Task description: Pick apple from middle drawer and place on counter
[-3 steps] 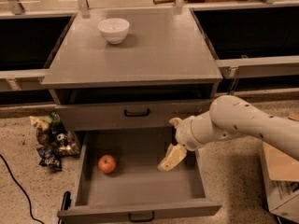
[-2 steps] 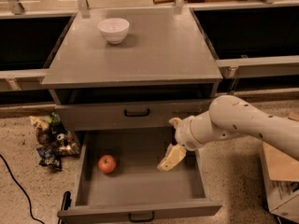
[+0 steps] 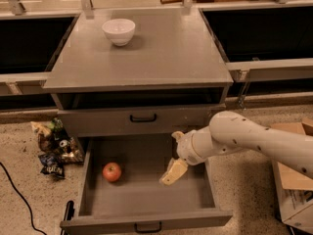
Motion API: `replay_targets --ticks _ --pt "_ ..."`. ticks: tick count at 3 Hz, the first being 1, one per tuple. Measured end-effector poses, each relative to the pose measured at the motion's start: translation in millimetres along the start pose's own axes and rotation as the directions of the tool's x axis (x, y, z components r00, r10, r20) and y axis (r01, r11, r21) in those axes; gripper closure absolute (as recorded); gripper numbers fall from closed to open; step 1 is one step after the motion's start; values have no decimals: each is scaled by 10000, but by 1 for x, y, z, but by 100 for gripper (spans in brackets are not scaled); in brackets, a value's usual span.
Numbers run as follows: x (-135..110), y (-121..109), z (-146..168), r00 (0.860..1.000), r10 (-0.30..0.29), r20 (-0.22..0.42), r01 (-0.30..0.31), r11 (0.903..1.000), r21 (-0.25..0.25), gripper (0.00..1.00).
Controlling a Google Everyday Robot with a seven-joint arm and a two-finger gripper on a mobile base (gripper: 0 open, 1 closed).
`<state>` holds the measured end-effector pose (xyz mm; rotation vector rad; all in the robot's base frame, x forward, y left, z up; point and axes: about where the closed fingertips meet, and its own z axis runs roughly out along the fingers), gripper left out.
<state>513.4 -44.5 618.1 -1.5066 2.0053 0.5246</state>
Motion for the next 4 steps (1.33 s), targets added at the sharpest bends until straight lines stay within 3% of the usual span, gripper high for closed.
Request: replay_targets --ticks 2,4 --pt "26 5 92 9946 455 933 -432 9987 -272 0" --pt "23 -10 172 9805 839 1776 -801 9964 -280 0"
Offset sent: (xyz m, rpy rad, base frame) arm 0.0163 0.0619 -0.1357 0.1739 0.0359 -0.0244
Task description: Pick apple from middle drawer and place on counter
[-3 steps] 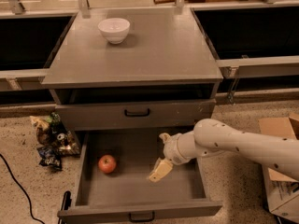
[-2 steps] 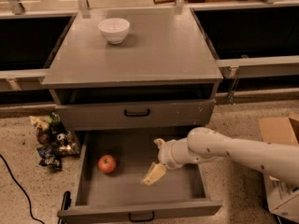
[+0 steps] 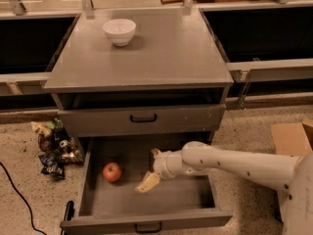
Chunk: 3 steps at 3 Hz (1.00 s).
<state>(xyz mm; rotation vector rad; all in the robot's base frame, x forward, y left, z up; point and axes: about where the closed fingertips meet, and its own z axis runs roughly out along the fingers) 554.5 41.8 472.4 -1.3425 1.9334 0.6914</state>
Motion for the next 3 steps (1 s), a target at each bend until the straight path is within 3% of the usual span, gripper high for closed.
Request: replay_targets --ticks 1,3 --pt "9 -12 38 9956 340 873 -323 9993 -205 0" --pt "9 -15 52 9960 129 882 -115 9998 -161 0"
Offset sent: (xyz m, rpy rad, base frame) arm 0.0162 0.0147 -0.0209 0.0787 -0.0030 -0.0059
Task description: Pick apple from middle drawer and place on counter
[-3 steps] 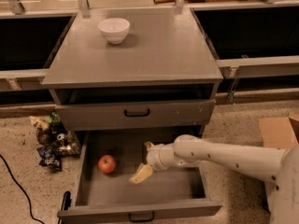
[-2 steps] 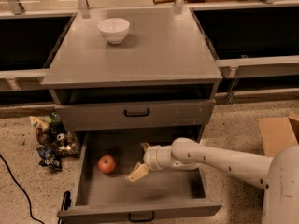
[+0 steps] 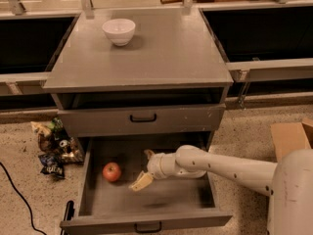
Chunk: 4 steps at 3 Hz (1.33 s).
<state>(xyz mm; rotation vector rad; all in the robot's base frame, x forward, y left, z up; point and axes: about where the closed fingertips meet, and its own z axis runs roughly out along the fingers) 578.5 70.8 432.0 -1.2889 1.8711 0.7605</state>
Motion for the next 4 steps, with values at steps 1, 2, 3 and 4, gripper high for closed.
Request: replay_targets --ticks 1,2,3,4 --pt "-6 -3 27 9975 -674 231 678 9975 -188 0" --pt "-10 -4 49 9911 -1239 483 1253 9917 -286 0" --pt "-16 0 70 9799 -1895 619 1927 9799 -508 0" --pt "-17 4 88 9723 -2255 619 2303 9693 -858 0"
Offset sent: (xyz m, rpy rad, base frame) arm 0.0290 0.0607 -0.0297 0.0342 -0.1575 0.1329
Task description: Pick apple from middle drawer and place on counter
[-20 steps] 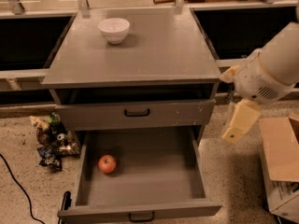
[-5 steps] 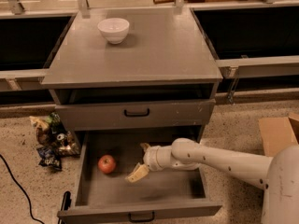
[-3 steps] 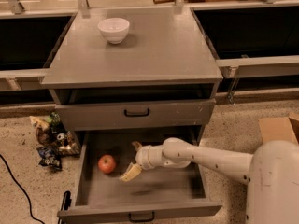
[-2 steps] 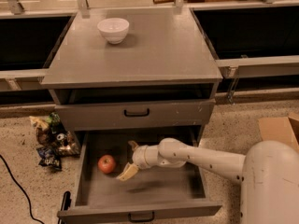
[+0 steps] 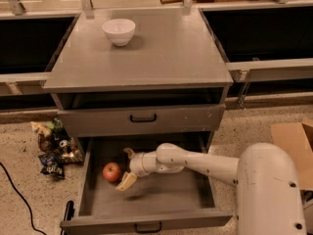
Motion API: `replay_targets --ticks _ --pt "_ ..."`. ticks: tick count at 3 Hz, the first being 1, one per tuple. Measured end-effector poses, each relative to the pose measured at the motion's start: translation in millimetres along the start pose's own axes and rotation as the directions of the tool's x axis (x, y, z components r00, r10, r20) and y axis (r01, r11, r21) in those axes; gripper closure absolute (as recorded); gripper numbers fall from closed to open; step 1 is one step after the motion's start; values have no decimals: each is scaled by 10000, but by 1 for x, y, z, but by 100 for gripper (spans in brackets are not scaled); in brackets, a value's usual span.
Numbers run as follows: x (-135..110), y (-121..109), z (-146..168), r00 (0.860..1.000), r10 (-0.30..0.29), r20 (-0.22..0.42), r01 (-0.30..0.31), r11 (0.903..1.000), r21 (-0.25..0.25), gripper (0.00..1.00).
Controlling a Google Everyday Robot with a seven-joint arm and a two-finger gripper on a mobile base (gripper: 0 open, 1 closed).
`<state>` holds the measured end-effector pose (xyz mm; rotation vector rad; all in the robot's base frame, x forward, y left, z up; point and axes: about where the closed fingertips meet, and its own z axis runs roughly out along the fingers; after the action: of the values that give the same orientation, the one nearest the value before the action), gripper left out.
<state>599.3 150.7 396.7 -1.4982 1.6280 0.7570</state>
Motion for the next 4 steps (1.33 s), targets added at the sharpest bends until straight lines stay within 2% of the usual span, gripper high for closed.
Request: replay_targets --ticks 1,2,4 --pt "2 0 16 9998 -193 -40 191 9993 -328 0" --pt "2 0 29 9994 -357 -33 354 9978 -555 14" --pt "6 -1 41 9988 -484 27 485 9961 -732 61"
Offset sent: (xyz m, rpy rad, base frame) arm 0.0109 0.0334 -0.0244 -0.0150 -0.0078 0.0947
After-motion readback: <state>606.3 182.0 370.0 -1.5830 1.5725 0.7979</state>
